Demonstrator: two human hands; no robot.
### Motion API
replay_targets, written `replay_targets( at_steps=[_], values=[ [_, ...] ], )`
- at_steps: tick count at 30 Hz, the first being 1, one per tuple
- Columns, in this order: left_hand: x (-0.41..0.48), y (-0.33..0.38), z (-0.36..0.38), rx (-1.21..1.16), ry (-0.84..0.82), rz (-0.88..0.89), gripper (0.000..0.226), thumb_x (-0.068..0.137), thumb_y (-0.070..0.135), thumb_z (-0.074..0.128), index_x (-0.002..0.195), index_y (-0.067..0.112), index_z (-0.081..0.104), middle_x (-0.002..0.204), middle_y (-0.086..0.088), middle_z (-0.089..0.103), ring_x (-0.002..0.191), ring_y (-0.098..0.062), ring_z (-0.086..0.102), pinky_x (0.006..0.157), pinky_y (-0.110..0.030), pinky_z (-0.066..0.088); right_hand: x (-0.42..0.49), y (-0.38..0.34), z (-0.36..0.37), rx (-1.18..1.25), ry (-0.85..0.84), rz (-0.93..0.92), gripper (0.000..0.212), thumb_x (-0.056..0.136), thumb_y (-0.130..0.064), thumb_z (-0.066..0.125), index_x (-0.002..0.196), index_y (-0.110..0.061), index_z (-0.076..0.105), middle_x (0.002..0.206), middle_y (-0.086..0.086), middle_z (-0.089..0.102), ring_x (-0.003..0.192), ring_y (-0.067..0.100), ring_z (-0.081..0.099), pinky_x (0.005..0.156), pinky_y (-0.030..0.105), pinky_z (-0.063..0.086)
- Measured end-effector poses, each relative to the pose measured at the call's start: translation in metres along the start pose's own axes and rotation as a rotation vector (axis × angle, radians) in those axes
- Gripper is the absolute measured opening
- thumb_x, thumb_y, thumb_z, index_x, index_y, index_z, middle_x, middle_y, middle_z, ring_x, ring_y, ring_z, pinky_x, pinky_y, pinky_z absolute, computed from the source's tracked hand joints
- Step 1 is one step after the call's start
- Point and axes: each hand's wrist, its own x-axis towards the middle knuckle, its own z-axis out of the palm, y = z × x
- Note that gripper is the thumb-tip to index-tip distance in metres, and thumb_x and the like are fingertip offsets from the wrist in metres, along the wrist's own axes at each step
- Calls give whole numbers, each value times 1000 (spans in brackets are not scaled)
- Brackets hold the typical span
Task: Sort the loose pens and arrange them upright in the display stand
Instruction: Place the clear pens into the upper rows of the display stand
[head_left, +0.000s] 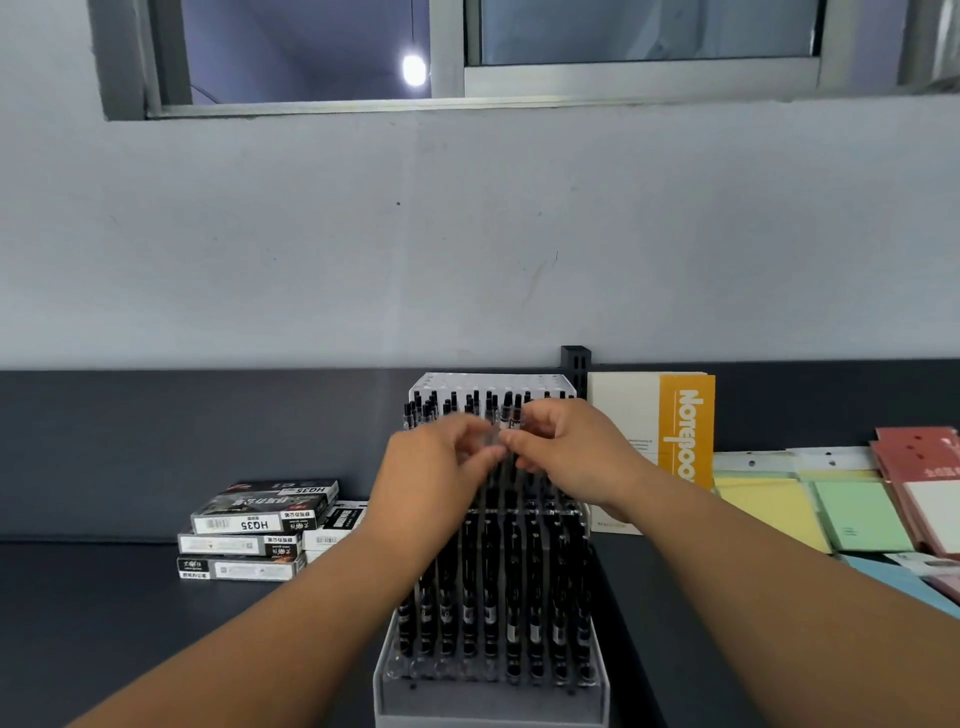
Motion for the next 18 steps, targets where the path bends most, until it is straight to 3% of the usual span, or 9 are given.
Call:
replay_targets(
  at_steps=[1,4,6,9,11,16,18],
  values=[
    [3,2,-4,-52,35,7,25,88,32,67,112,26,67,86,16,67,71,5,61,66,-2,44,0,0,1,19,-12,9,31,92,-30,63,119,-15,61,102,-1,70,79,9,70,68,23,55],
    [13,7,-10,-127,25,16,26,91,27,63,117,25,67,105,12,69,82,-6,67,82,-20,51,2,3,2,36,-33,10,32,91,-31,64,119,-14,64,97,-4,71,76,6,69,67,20,54],
    [18,8,-10,-117,-16,-7,22,89,26,66,110,22,70,101,11,70,83,-5,66,79,-15,49,3,5,3,60,-40,14,25,91,-30,64,111,-16,67,91,-2,73,76,8,70,72,28,57],
    [20,5,-7,-81,-33,-27,17,86,25,69,103,20,71,84,15,65,76,0,61,66,-2,41,2,8,5,66,-53,41,16,90,-26,65,99,-13,70,85,2,74,77,12,71,69,20,56],
    [21,4,-6,-64,-23,-42,17,86,28,68,102,20,70,79,18,61,74,2,59,63,-1,38,2,8,5,94,-69,57,11,90,-24,66,93,-14,70,83,4,75,80,16,72,75,23,58],
    [26,9,-6,35,-41,-51,19,87,34,65,101,21,68,81,12,64,77,-5,61,67,-14,43,5,3,7,-270,73,39,19,91,-37,63,85,-21,70,77,-4,72,74,10,67,69,24,51],
    [31,9,-8,56,-67,-80,14,87,33,64,96,23,67,82,9,66,74,-6,61,62,-14,40,5,2,12,-300,101,55,23,90,-39,62,84,-19,71,78,-3,71,73,11,65,72,27,53]
  ],
)
